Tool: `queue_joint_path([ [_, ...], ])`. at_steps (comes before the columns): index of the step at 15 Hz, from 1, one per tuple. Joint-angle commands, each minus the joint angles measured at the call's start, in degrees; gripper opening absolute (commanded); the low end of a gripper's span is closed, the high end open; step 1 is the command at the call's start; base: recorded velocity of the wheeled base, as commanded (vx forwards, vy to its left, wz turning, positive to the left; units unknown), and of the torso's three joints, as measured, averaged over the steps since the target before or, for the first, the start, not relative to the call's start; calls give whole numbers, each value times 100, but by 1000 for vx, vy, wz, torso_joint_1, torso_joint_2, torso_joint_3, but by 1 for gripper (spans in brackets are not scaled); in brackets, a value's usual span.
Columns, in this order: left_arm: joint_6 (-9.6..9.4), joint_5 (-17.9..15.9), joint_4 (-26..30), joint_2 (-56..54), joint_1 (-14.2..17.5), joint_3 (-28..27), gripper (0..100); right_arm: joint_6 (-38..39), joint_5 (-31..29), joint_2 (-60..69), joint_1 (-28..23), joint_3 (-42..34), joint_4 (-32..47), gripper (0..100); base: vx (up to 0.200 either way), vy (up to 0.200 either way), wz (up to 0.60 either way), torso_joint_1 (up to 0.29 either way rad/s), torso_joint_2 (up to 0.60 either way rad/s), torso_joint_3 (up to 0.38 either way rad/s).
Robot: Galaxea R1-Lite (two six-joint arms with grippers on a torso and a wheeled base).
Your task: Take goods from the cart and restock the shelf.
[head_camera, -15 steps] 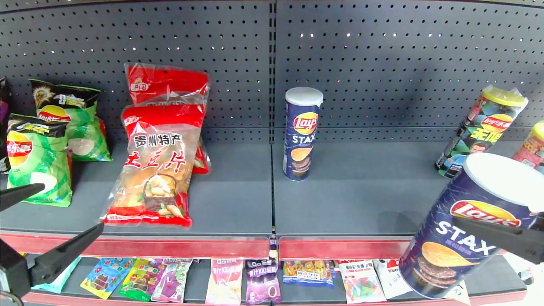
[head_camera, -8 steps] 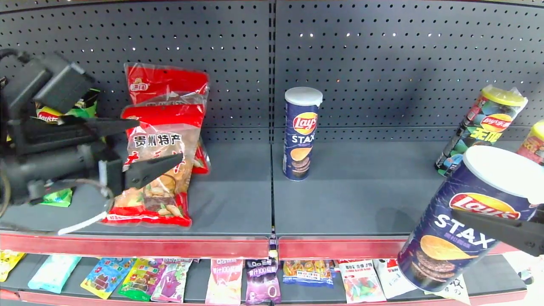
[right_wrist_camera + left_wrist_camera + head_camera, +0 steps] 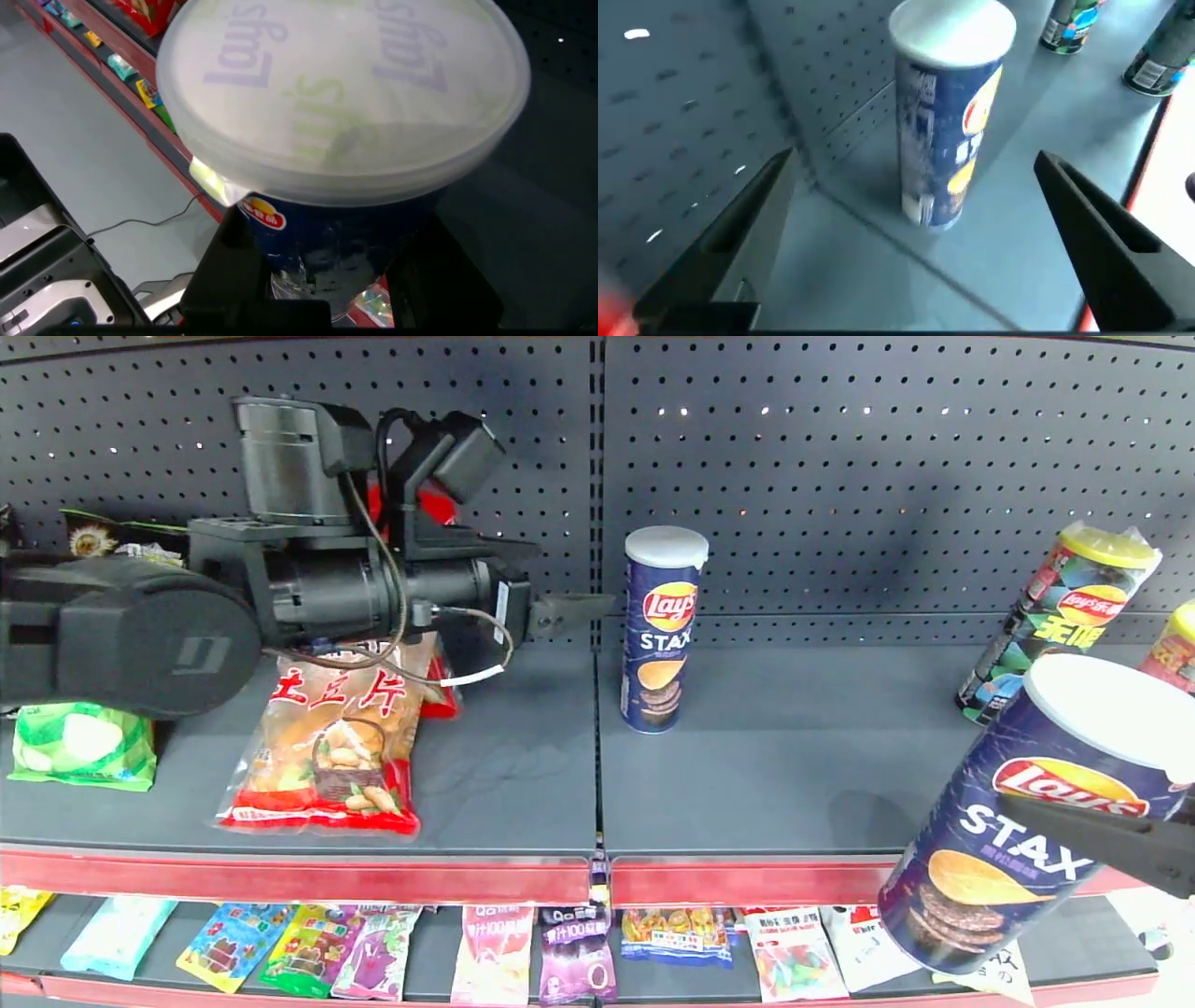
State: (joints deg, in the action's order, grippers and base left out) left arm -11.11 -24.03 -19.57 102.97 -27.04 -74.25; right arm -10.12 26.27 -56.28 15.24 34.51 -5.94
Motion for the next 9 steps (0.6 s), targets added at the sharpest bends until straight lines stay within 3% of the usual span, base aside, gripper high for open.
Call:
queue_joint_path([
  [1, -6, -5, -12, 557, -65, -362, 100, -8, 1, 3, 5, 3, -4, 0, 0, 0, 0, 0, 0, 0],
  [9, -6, -85, 5, 1304, -284, -1311, 100, 1, 1, 3, 5, -50, -4, 0, 0, 0, 0, 0, 0, 0],
])
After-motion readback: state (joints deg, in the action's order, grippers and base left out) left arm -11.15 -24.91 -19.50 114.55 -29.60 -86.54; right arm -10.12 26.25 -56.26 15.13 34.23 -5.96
